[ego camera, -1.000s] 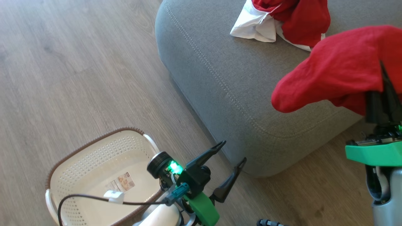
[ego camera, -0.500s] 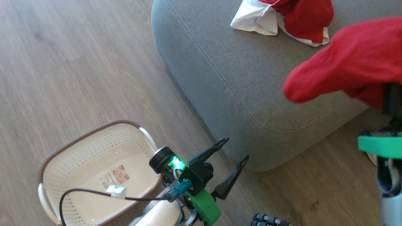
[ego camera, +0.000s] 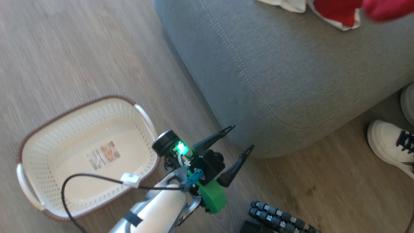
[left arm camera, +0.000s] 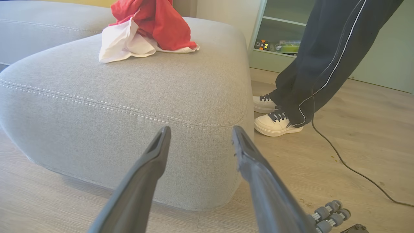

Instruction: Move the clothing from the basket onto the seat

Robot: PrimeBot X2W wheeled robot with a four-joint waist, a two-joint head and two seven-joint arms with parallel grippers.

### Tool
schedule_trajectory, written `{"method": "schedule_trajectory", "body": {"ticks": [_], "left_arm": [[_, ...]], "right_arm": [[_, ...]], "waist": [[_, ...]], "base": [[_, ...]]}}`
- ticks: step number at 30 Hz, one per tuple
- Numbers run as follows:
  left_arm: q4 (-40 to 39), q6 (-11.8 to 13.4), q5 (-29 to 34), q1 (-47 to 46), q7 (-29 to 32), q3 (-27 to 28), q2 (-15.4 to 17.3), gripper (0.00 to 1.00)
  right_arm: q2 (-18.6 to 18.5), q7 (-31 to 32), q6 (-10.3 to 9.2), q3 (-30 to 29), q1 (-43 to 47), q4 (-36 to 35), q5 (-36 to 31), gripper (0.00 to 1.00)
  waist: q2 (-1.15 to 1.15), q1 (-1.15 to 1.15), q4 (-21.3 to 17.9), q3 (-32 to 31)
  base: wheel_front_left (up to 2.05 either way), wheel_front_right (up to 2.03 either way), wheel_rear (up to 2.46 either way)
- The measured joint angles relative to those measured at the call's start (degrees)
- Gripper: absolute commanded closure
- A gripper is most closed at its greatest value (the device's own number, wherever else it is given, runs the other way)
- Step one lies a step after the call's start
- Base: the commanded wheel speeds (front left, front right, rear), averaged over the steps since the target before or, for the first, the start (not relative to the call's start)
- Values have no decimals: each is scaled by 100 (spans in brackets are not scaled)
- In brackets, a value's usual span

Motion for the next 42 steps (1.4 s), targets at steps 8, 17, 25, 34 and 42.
{"method": "schedule_trajectory", "body": {"ticks": [8,17,25,34,42], "left_arm": [[200,-47,144,-517,0,-134,5,0],[325,-43,282,-906,0,-135,100,0],[388,2,330,-1062,0,-272,118,0],[407,155,327,-1252,0,-372,98,0],[349,263,265,-1269,0,-468,79,0]], "right_arm": [[-472,-1,0,-356,-976,285,-18,100],[-878,-2,1,-632,-2256,809,8,100],[-1200,-2,1,-893,-2881,2273,86,100],[-1551,-1,1,-812,-3401,3952,-193,100],[-1536,-1,1,-463,-3583,4775,-201,100]], "waist": [[0,1,161,646],[0,0,333,1359],[0,-1,601,1660],[0,0,944,1929],[0,-1,1160,2040]], "base": [[0,0,0],[0,0,0],[0,0,0],[0,0,0],[0,0,0]]}}
